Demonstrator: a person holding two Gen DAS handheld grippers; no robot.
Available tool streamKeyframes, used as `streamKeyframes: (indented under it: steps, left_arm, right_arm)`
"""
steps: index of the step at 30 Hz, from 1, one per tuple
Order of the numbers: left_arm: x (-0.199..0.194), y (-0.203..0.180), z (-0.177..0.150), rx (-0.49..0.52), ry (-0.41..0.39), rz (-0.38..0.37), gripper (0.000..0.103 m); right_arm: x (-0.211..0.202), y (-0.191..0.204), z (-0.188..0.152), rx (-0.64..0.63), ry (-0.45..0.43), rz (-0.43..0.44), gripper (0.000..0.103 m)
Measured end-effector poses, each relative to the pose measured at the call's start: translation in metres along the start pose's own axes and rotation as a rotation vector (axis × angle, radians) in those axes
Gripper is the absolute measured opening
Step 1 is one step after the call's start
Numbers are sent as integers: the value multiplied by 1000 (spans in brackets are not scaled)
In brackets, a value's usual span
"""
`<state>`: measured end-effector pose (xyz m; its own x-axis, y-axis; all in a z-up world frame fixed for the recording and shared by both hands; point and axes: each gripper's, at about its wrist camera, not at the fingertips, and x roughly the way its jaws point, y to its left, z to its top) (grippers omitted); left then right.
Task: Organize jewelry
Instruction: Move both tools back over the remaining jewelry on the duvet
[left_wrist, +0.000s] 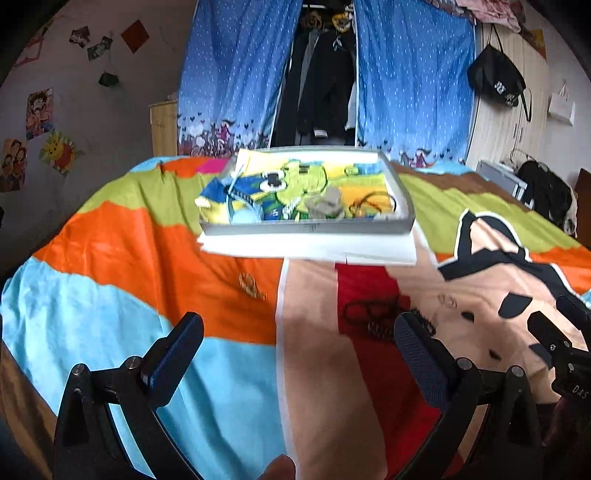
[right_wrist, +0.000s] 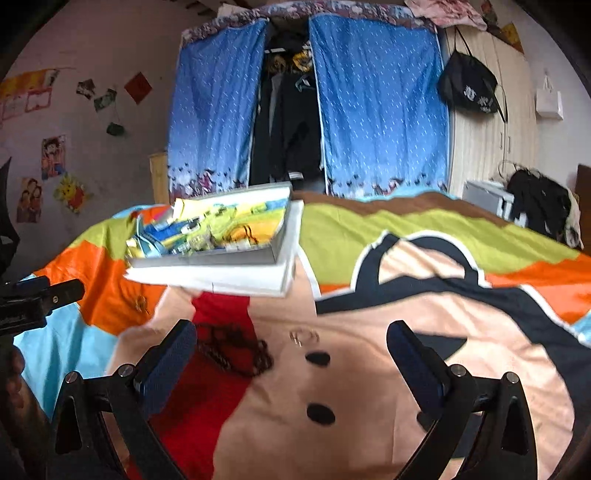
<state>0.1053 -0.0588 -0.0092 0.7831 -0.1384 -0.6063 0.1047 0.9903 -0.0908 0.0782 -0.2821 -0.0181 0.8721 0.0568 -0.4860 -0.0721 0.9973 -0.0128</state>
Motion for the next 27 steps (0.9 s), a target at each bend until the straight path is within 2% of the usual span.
streamKeyframes:
  steps: [8,17,27]
  left_arm:
    - [17,-5,-21,41,107,-10,101]
    - [30,-5,-29,59,155,16,101]
    - [52,-1,-32,61,218,17,101]
  right_arm:
    - [10,-1,-25,15,79,8,103]
    - [23,0,-45,12,160,-6,103]
    - [41,-1,-49,-8,221,-18,103]
